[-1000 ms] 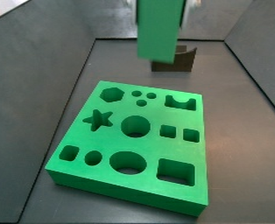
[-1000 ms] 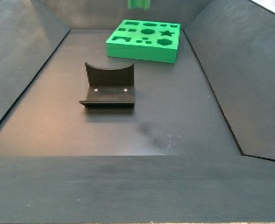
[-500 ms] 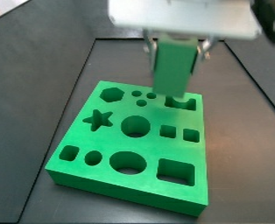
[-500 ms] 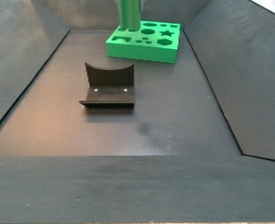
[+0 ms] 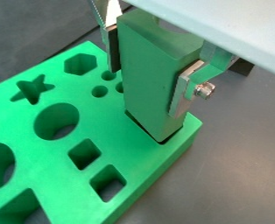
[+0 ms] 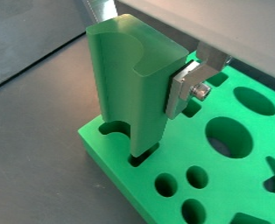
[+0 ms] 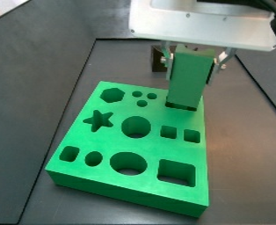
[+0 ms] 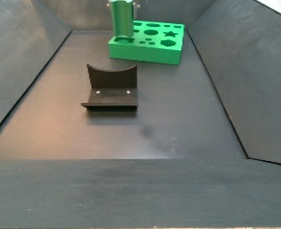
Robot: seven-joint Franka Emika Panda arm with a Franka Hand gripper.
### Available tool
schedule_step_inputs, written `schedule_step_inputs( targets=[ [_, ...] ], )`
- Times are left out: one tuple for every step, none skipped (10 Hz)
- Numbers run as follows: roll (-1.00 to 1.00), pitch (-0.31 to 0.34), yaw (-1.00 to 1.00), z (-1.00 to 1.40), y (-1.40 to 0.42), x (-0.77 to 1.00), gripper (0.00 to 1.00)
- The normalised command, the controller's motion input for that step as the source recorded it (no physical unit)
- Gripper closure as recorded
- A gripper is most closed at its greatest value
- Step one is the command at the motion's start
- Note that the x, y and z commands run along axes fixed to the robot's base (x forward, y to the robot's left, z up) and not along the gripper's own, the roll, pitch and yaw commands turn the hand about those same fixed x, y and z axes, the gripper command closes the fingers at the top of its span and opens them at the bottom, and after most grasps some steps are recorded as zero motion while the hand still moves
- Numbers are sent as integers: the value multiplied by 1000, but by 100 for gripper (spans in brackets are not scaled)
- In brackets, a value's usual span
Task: Pick up the arch object. Move up. Place the arch object on the fixture. Regrasp the arch object. Rotate the arch object. Move to above the board. Insert the arch object.
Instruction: Insert the arch object.
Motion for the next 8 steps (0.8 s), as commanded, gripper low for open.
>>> schedule_step_inputs(
  targets=[
    [133, 36, 31, -160, 43, 317, 100],
    [13, 0, 120, -146, 46, 80, 100],
    [0, 0, 54, -117, 34, 0, 100],
    [-13, -26, 97, -91, 31, -91, 100],
    [-36, -19, 154, -11, 0, -137, 100],
    [-11, -20, 140, 0, 0, -194, 100],
    [-4, -74, 129, 0, 54, -337, 100],
    [0, -60, 123, -14, 69, -326, 100]
  ],
)
